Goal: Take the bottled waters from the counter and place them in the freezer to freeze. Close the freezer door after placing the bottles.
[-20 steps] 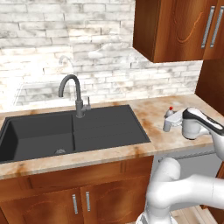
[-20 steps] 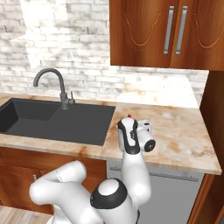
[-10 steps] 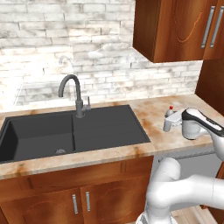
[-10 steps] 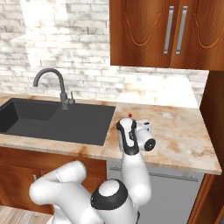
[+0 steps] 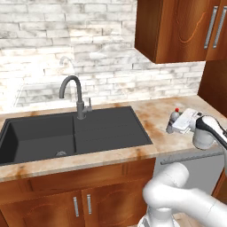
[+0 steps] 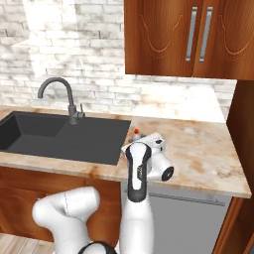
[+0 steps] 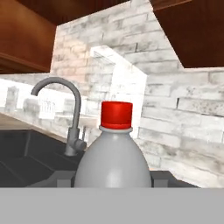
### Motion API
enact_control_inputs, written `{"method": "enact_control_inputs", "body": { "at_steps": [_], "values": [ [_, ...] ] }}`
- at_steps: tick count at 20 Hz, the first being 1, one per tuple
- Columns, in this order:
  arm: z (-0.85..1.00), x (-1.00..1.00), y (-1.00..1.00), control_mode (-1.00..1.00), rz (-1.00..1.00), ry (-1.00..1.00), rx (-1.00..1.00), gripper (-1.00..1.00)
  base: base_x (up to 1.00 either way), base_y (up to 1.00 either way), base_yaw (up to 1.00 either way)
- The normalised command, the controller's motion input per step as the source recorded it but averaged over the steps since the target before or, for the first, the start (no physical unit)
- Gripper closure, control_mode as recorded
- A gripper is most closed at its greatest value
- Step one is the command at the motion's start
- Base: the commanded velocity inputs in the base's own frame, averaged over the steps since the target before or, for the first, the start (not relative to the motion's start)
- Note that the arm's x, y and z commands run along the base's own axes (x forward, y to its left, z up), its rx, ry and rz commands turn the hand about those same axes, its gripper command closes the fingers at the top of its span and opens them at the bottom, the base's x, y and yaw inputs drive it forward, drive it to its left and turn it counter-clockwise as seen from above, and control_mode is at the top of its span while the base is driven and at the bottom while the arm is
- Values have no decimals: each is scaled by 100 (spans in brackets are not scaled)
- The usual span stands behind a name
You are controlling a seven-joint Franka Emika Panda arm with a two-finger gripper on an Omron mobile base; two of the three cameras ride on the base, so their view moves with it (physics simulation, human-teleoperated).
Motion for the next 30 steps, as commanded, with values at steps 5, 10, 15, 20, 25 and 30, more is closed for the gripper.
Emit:
{"method": "enact_control_inputs", "body": {
  "at_steps": [5, 10, 15, 20, 25, 30],
  "values": [
    [62, -61, 48, -100, 42, 2, -10, 100, 0, 0, 0],
    [40, -89, 23, -100, 43, 0, -5, 100, 0, 0, 0],
    [4, -71, 2, -100, 37, 0, 0, 100, 0, 0, 0],
    [40, -50, 42, -100, 28, 4, 0, 100, 0, 0, 0],
    [34, -9, 36, -100, 11, 15, 0, 100, 0, 0, 0],
    [2, -8, 3, -100, -8, 7, -4, 100, 0, 0, 0]
  ]
}}
